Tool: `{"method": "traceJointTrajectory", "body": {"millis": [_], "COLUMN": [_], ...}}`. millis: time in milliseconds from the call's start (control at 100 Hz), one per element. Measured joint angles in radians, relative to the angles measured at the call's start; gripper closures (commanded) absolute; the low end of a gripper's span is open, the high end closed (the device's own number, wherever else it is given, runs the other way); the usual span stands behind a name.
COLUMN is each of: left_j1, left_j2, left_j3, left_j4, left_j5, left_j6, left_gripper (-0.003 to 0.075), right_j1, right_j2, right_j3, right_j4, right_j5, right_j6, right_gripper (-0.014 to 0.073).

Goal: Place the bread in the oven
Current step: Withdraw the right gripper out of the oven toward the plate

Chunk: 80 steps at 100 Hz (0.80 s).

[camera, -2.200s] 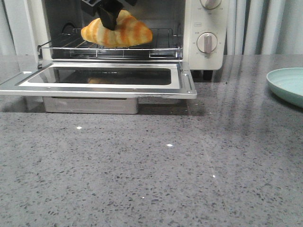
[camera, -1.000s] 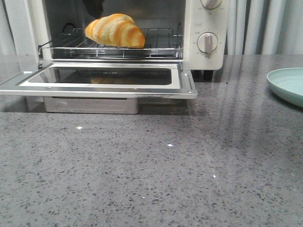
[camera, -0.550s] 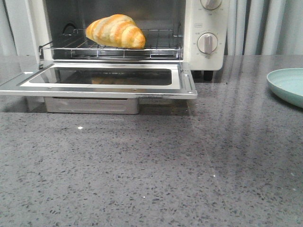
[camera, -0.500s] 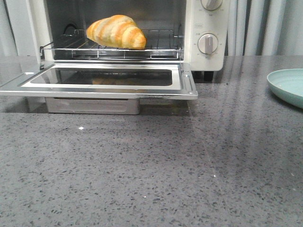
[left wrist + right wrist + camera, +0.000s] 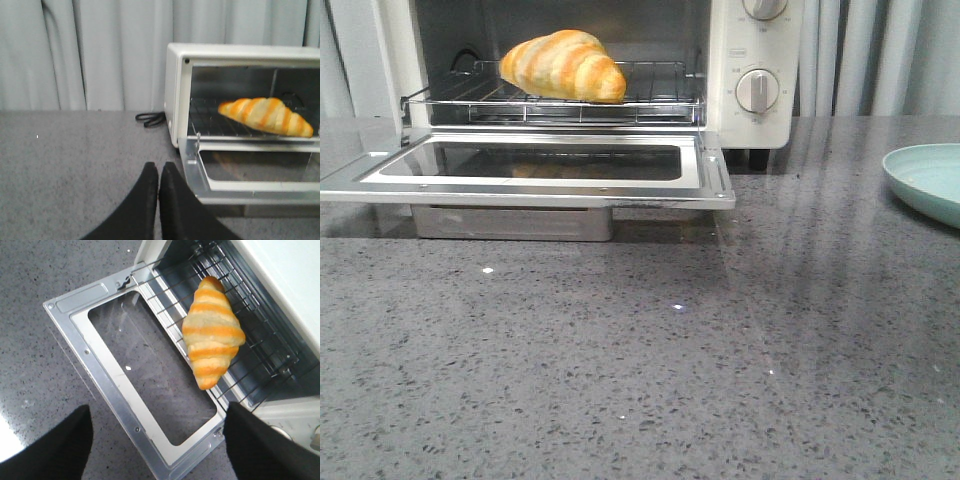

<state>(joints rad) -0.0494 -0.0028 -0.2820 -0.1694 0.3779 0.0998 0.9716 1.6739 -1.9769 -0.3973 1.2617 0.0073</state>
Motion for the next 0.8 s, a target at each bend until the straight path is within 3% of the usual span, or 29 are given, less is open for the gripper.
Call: {"method": "traceJointTrajectory", "body": {"millis": [520, 610, 800], "left_j1": [0.0, 0.0, 0.0], "left_j2": [0.0, 0.0, 0.0], "left_j3": [0.198, 0.202, 0.203], "left_j4": [-0.021, -0.021, -0.021], "left_j5": [-0.201, -0.207, -0.209], "left_j6": [0.0, 0.0, 0.002], "left_gripper": [0.0741, 0.0741, 0.0742], "right_j1": [-0.04, -0.069, -0.107], "right_j2": [-0.199, -0.252, -0.359], "right_j3": [0.367, 0.426, 0.532], "right_j4": [-0.012, -0.018, -0.025], "right_j5": [-0.002, -0.003, -0.003], "right_j6": [0.116, 0.135, 0.141], "right_gripper": [0.0118, 0.022, 0.0554]}}
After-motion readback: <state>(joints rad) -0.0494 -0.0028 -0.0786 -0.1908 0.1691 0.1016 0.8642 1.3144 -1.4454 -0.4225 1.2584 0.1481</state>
